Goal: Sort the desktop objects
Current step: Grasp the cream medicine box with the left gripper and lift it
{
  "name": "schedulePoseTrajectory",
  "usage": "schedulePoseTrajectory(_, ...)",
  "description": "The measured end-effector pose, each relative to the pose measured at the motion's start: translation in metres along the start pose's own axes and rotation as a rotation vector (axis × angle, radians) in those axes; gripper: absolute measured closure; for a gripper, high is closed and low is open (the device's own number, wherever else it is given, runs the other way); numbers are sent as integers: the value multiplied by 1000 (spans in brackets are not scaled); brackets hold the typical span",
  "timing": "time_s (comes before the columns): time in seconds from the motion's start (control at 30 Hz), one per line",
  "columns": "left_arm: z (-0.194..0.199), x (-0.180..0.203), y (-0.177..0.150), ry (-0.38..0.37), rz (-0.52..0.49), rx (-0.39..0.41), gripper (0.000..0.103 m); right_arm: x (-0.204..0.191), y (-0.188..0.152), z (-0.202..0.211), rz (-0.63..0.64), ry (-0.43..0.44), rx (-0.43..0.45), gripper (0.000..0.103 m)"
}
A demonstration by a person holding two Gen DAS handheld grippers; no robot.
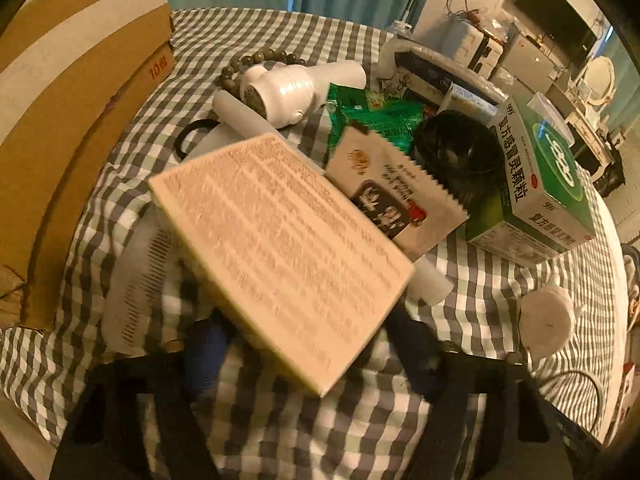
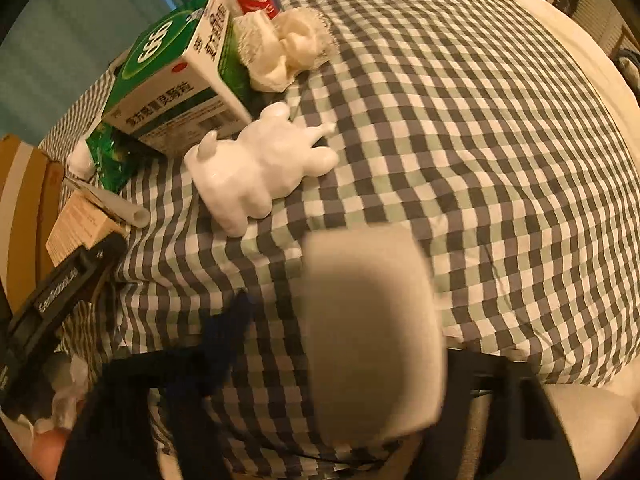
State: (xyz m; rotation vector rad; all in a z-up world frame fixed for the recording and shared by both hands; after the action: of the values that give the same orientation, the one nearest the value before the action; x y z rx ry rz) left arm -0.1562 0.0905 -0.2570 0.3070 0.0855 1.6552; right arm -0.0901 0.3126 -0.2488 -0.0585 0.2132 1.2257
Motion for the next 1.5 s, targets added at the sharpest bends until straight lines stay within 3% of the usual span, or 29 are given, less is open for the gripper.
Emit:
schedulePoseTrajectory(0.07,5,-8,-6,-20,7,-1,61,0,-3,2,2,25,-1,61)
schedulePoseTrajectory(0.13,7,-15,-9,-55,15,-13,69,3,-4,6,1,45,0,73)
schedulePoseTrajectory(0.23,11,-24,-15,-99,35,-30,70,4,-7,10,-5,55,4,73)
schedulePoseTrajectory(0.3,14,-23,-13,-131,58,-44,67,5,-8,12,-9,69,0,72)
schedulePoseTrajectory(0.37,18,-26,-16,-165,94,-49,45,15,-14,24,-16,108,-5,72)
schedulePoseTrajectory(0.43,22,-27,-16,-177,113,-49,32,19,-17,28,-25,129,-6,71)
schedulePoseTrajectory(0.5,28,-25,-15,-168,112,-41,25,14,-24,29,-34,146,-10,59)
schedulePoseTrajectory(0.53,30,-20,-14,-162,103,-35,21,20,-24,27,-47,149,-14,47)
schedulePoseTrajectory(0.57,34,-15,-13,-159,83,-29,20,25,-25,28,-58,152,-13,43)
schedulePoseTrajectory(0.73,37,1,1,-124,56,-26,15,40,-26,27,-53,140,-14,43)
schedulePoseTrajectory(0.8,30,5,7,-104,66,-35,14,10,-12,8,-44,131,-12,43)
schedulePoseTrajectory(1.0,13,-5,17,-99,145,-54,14,1,-17,7,-5,131,-9,44)
schedulePoseTrajectory(1.07,11,-9,18,-115,149,-46,14,0,-21,9,11,138,-5,70)
schedulePoseTrajectory(1.17,9,-14,16,-117,145,-49,24,-14,-18,1,35,150,-16,85)
schedulePoseTrajectory(1.23,8,-18,13,-134,148,-66,26,-16,-19,3,45,154,-8,95)
schedulePoseTrajectory(1.5,32,-25,5,-183,192,-85,25,-18,-19,10,44,186,9,97)
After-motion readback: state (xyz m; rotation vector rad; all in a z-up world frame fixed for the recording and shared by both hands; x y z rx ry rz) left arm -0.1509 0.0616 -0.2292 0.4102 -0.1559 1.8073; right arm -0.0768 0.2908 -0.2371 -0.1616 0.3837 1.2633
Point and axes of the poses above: each gripper's, at about its wrist camera, not at the fingertips, and z roughly against the way its jaws point, x to its right, y to its top, the point moved 7 cm from there along -z, roughly the way its jaws point, and after that the axes turned 12 degrees about -x, right-handed, at the moved point
